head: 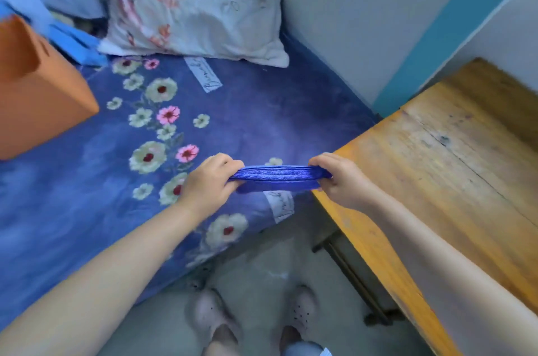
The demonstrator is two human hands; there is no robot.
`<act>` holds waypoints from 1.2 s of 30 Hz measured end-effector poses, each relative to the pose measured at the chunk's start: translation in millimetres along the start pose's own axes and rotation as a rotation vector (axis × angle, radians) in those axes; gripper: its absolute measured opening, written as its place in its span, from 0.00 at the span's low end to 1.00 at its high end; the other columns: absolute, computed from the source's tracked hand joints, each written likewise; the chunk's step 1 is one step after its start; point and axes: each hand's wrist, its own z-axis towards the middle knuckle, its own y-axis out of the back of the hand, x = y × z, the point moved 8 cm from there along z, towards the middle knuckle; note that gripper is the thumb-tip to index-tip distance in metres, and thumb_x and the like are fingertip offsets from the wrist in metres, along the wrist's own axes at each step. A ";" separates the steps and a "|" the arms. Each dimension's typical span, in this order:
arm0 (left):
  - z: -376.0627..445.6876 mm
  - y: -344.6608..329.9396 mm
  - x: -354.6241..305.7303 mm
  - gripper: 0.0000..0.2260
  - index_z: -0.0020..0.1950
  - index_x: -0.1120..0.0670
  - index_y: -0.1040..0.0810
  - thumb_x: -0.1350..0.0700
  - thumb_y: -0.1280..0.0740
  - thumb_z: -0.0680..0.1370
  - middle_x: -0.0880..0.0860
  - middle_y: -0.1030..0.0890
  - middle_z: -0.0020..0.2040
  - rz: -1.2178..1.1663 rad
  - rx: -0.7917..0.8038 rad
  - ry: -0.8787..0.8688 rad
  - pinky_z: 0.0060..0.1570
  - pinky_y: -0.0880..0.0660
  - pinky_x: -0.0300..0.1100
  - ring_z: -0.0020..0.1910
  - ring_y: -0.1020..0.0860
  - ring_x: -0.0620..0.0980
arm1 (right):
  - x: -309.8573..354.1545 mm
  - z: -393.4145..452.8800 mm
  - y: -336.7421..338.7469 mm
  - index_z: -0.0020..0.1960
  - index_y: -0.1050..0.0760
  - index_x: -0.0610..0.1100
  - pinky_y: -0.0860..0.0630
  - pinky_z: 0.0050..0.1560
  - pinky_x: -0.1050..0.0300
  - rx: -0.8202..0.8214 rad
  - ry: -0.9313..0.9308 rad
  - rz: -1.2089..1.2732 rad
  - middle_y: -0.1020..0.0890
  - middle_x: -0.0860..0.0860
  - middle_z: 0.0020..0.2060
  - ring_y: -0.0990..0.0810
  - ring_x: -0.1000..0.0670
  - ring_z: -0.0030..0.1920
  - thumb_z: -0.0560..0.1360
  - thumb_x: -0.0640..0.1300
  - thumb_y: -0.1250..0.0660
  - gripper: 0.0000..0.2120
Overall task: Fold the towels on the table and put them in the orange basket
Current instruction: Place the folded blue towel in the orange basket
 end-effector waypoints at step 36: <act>-108.4 407.8 456.7 0.10 0.57 0.59 0.22 0.62 0.36 0.76 0.55 0.23 0.47 -0.305 -0.686 0.778 0.55 0.27 0.42 0.47 0.24 0.53 | 524.5 344.6 -169.4 0.44 0.28 0.50 0.30 0.43 0.63 0.094 0.347 0.497 0.23 0.53 0.39 0.26 0.50 0.45 0.74 0.29 0.39 0.15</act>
